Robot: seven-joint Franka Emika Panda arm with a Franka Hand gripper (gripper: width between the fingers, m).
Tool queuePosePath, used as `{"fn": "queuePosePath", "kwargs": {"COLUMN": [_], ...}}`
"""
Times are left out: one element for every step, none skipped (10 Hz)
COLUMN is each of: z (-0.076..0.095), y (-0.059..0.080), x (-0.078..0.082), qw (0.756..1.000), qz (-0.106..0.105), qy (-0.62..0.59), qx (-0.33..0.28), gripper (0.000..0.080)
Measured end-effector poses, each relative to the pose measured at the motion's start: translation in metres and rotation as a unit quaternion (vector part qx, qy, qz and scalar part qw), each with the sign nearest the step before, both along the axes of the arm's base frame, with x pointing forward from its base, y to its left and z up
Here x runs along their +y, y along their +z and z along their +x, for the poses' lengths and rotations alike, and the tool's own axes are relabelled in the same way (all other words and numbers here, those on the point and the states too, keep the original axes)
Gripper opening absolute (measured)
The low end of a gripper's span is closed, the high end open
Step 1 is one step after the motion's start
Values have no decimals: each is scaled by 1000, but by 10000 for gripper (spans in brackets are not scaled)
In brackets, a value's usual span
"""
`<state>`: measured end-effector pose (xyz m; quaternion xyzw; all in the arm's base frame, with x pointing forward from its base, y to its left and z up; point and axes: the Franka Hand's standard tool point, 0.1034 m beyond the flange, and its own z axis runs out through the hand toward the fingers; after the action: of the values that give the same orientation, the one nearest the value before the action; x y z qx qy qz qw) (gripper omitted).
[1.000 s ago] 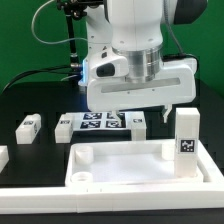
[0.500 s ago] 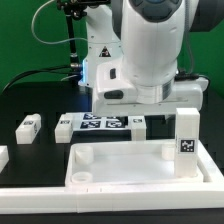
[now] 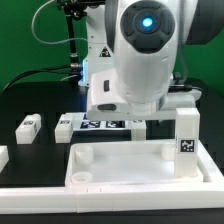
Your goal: Assemble desk
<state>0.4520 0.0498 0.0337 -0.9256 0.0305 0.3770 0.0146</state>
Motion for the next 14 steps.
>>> {"fn": "queuePosePath", "kwargs": {"z": [-8,-10,-10,-10,-10,-14,-18,-20,-20,-20,-20,-20,-20,-20], "y": [-1,-4,-4,-4,-5,-10,-18,-25,-29,-29,-29,-30,-30,-30], "x": [4,8,6,6,7,10,9,5,4,7,7,6,6,6], "qw": [1000,999,999,999,999,999,998,997,997,997,997,997,997,997], "qz": [-8,-7,-7,-8,-7,-2,9,15,12,12,12,12,12,12], "qy": [-14,-30,-28,-28,-29,-42,-56,-60,-59,-57,-57,-58,-58,-58], "qx": [21,25,23,23,24,29,40,51,54,54,54,54,54,54], "gripper": [649,649,649,649,649,649,649,649,649,649,649,548,398,398]}}
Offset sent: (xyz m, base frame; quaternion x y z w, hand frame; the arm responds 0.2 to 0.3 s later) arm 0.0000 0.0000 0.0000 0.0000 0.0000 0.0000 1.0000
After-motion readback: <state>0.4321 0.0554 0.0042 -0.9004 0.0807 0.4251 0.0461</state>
